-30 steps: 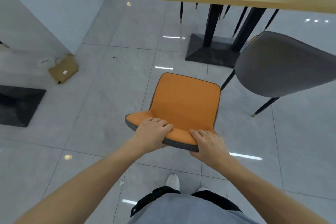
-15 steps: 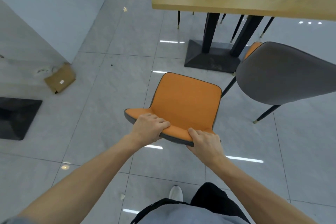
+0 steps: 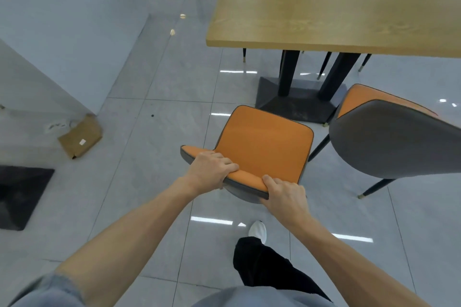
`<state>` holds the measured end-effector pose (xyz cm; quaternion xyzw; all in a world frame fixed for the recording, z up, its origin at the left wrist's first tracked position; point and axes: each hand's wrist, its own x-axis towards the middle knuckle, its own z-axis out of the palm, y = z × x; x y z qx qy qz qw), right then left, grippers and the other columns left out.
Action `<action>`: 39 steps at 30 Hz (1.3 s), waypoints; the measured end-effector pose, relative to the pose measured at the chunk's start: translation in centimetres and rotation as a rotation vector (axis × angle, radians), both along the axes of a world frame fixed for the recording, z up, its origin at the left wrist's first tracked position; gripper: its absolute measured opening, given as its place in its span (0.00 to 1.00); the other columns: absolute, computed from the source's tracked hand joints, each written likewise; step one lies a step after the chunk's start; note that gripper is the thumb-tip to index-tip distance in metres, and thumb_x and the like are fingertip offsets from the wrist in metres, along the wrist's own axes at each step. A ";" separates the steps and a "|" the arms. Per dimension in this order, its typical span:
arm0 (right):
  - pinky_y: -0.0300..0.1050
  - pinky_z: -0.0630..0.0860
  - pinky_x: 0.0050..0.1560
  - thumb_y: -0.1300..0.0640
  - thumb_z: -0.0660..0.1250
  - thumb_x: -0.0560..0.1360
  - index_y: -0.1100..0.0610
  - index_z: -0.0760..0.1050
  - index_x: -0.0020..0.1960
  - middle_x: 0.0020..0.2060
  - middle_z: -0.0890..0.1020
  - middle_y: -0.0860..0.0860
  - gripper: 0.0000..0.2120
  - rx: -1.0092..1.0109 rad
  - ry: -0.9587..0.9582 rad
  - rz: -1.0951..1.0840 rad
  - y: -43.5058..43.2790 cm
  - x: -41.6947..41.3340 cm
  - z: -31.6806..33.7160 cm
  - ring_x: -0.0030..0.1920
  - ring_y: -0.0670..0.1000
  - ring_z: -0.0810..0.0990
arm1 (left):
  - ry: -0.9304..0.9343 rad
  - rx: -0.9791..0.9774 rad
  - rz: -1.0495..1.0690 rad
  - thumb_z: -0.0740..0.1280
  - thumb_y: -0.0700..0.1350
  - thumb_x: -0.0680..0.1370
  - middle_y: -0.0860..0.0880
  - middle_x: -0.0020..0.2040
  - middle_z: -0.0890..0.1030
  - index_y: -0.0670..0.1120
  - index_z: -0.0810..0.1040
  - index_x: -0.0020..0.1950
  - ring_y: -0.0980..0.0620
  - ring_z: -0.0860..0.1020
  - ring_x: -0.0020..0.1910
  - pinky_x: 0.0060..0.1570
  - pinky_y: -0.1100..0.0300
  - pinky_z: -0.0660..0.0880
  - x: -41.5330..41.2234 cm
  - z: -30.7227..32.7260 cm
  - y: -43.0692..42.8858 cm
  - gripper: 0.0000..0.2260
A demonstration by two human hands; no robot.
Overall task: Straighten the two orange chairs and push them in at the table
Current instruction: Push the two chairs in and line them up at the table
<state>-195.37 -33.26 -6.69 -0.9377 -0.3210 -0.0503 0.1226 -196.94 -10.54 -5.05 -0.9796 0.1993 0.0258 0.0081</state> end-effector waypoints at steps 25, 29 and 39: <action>0.43 0.72 0.21 0.45 0.74 0.65 0.54 0.76 0.43 0.27 0.80 0.49 0.16 -0.029 0.058 -0.098 2.2 21.9 0.2 0.24 0.53 0.78 | -0.014 -0.034 -0.045 0.75 0.45 0.68 0.51 0.41 0.86 0.52 0.82 0.48 0.48 0.83 0.39 0.39 0.54 0.79 23.5 0.6 2.1 0.09; 0.43 0.74 0.20 0.48 0.78 0.61 0.56 0.77 0.45 0.29 0.82 0.50 0.19 -0.020 0.026 -0.071 0.0 22.8 0.1 0.25 0.52 0.79 | -0.014 -0.051 -0.080 0.73 0.45 0.68 0.50 0.41 0.85 0.50 0.81 0.47 0.47 0.81 0.38 0.37 0.55 0.78 23.9 0.2 0.3 0.08; 0.52 0.80 0.47 0.44 0.76 0.61 0.55 0.73 0.60 0.52 0.83 0.53 0.31 -0.065 0.086 -0.124 0.0 22.0 1.8 0.49 0.56 0.81 | -0.005 -0.097 -0.088 0.75 0.59 0.65 0.50 0.53 0.83 0.51 0.77 0.59 0.46 0.79 0.53 0.53 0.48 0.75 23.8 0.5 0.8 0.26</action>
